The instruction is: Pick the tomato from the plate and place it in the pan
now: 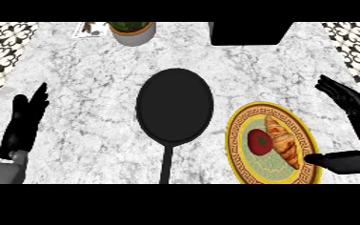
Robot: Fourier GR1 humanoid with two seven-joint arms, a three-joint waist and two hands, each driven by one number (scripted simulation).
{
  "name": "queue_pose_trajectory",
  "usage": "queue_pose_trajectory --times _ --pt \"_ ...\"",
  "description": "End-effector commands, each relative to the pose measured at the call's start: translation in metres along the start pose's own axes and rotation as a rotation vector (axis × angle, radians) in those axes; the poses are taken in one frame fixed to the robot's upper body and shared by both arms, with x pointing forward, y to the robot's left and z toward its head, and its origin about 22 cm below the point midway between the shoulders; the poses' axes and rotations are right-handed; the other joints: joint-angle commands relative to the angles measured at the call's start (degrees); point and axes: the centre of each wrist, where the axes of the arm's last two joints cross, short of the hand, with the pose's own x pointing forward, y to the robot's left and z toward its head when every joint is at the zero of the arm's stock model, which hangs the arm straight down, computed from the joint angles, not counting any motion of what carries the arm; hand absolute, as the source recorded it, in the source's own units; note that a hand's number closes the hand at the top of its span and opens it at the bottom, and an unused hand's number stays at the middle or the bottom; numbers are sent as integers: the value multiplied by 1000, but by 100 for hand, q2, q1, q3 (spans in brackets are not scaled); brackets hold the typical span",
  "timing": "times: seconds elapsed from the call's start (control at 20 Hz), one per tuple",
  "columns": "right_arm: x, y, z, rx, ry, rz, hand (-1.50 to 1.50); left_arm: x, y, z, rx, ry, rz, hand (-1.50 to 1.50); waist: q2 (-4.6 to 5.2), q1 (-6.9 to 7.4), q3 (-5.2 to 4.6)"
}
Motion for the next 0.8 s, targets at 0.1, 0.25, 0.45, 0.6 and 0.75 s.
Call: queue_pose_trajectory --times 0.1,0.25,0.45,0.6,0.75 --pt "52 -12 -19 213 133 384 -150 5 1 -4 -1 -2 -6 0 -10 34 -17" --pt "72 2 -37 314 228 541 -150 18 -5 -7 -17 -15 -3 0 13 152 -20" --pt "99 26 -50 409 299 679 -150 18 -16 -6 -8 -14 -4 0 20 156 -14" --pt "97 46 -60 458 372 767 -150 8 0 -1 -39 -20 -7 0 26 239 -7" --pt "91 62 -68 529 406 810 -150 7 -8 -2 -24 -13 -6 0 27 181 0"
